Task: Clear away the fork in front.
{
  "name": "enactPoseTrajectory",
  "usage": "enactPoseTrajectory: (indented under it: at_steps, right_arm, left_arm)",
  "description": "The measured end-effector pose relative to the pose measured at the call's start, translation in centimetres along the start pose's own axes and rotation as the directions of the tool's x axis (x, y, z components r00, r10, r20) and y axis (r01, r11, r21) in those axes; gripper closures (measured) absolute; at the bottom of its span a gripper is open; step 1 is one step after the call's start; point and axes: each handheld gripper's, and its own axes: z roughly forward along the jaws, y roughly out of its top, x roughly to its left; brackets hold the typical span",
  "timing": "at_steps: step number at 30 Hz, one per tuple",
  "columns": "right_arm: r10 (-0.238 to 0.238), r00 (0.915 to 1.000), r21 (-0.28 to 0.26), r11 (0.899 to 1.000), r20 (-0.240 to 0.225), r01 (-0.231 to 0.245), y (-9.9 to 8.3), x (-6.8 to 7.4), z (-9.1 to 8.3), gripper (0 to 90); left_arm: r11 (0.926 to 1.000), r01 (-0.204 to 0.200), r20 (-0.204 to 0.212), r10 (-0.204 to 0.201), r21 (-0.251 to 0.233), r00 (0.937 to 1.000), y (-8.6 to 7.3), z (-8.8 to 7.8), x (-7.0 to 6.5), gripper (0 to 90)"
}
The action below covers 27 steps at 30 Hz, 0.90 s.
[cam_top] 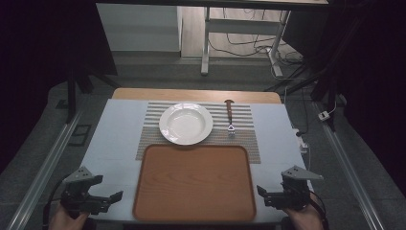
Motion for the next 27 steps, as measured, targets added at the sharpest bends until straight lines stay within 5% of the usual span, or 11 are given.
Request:
enactPoseTrajectory:
  at_steps: [11, 27]
  right_arm:
    - [0.029, 0.9994, 0.012, 1.000, -0.016, -0.029, 0.08, -0.32, 0.08, 0.0]
    - [-0.020, 0.9976, 0.029, 0.999, -0.066, 0.022, 0.35, 0.14, 0.36, 0.0]
  left_arm:
    - [0.9999, 0.002, 0.007, -0.002, 0.013, 1.0000, 0.05, 0.14, 0.05, 0.0]
    - [0.9998, 0.005, 0.013, -0.005, 0.017, 0.9999, 0.07, 0.16, 0.11, 0.0]
